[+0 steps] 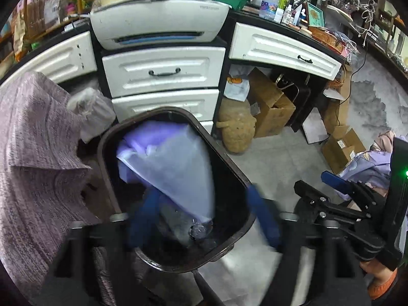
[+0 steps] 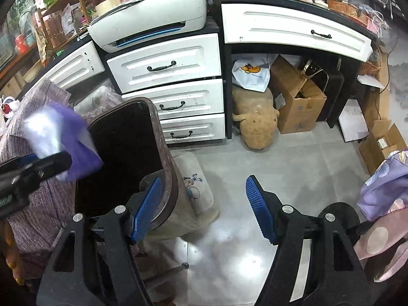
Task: Collect trash
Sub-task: 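Carry both items to the black bin and open both tools to drop them, then grasp the crumpled white tissue with the left tool while the right tool grasps the green carton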
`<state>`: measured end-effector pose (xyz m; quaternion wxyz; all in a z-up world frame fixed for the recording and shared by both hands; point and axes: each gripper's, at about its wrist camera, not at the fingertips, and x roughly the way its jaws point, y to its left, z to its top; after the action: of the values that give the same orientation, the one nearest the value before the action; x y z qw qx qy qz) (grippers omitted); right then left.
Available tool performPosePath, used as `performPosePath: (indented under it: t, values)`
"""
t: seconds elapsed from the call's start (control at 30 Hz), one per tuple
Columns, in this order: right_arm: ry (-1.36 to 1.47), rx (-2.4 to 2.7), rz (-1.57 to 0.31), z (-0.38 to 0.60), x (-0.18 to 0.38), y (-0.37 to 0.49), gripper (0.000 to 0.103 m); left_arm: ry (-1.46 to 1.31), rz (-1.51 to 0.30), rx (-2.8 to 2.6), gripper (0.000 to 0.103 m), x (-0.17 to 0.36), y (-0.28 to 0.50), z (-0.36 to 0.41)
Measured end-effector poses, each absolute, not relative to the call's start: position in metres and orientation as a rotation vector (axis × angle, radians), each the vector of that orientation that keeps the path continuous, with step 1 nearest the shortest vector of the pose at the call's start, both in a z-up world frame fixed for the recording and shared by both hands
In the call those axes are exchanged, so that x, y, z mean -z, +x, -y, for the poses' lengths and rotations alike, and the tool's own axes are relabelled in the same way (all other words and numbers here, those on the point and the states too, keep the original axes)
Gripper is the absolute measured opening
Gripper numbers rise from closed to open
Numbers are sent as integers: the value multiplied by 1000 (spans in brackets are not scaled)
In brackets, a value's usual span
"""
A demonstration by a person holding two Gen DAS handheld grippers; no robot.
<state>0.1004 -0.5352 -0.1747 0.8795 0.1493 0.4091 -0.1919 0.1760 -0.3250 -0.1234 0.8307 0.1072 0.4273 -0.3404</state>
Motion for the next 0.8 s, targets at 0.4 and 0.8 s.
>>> performPosePath:
  t: [0.4,0.8]
  values:
    - [311,381,-837,529,168,97,75,285,-859,710,97,106,157,313]
    - [244,234,-798,481,137,104,80,235,-754,680,97,63,126,249]
